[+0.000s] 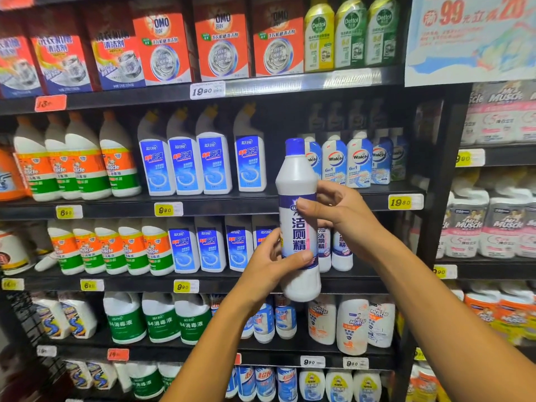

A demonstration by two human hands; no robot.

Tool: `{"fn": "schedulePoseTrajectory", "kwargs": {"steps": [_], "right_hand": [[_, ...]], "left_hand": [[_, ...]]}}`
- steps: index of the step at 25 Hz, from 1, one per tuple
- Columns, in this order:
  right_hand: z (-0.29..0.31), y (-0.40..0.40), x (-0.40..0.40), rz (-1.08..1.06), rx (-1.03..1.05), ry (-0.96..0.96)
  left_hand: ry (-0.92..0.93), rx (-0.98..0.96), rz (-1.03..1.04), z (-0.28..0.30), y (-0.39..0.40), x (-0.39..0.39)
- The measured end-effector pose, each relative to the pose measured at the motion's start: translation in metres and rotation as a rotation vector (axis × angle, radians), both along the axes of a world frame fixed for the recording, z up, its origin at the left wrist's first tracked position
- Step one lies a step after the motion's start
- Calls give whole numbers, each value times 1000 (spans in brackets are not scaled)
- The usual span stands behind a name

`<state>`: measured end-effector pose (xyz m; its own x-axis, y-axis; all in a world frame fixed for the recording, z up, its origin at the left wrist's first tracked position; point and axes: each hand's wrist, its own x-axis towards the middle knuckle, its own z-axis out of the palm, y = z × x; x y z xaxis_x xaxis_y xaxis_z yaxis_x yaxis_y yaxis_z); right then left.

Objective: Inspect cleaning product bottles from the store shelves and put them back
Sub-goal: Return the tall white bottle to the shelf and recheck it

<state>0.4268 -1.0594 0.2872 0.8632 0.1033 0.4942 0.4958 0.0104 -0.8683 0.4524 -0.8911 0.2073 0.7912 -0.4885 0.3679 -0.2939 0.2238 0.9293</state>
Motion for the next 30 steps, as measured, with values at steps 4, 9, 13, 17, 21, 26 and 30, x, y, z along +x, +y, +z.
{"fn": "schedulePoseTrajectory", "kwargs": {"steps": [4, 9, 13, 17, 21, 26, 30], "right_hand": [[0, -3, -4, 87, -21, -94], [-3, -1, -10, 85, -224, -193], [-2, 2, -12, 66, -258, -227], [0, 2, -11, 54, -274, -241], [-1, 2, -6, 53, -255, -249], [1, 2, 4, 40, -82, -154], [-2, 3, 13, 24, -2, -18]], "left_hand": [[-133, 26, 100, 8, 5, 9], [-305, 73, 276, 22, 3, 22], [-325, 53, 299, 21, 4, 26], [-329, 62, 286, 23, 9, 26], [-357, 129, 272, 27, 17, 19], [-225, 109, 115, 22, 19, 6], [-65, 48, 34, 20, 15, -3]]}}
